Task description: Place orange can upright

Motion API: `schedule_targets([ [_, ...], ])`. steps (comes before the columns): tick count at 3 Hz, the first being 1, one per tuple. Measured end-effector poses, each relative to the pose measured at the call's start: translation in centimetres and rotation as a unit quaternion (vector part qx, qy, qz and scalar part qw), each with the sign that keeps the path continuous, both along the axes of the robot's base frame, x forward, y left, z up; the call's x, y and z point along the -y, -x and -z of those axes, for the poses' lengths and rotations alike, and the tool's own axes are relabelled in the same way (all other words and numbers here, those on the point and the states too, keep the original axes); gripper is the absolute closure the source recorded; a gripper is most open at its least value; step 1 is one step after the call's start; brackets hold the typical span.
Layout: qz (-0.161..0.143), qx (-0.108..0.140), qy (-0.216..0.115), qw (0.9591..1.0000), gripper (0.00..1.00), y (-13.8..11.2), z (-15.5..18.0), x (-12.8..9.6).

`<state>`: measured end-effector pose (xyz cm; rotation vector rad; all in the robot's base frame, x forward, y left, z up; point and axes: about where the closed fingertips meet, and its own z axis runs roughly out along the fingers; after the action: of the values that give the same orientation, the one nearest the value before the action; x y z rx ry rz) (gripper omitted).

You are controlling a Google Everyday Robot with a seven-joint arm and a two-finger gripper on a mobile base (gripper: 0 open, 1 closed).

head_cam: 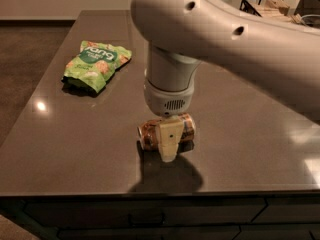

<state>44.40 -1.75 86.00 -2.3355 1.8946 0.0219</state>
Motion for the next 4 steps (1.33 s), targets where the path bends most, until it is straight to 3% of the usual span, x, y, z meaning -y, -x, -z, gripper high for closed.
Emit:
schedule_targets([
  [2,0.035,-0.027,0.011,0.9989,0.65,-0.2,-0.2,-0.7],
  [3,0.073,-0.042,-0.047,0.9953,0.89,-1.3,-2.0,0.7],
  [4,0.114,-0.043,-0.147,0.9815,1.00,-2.8,-4.9,2.9],
])
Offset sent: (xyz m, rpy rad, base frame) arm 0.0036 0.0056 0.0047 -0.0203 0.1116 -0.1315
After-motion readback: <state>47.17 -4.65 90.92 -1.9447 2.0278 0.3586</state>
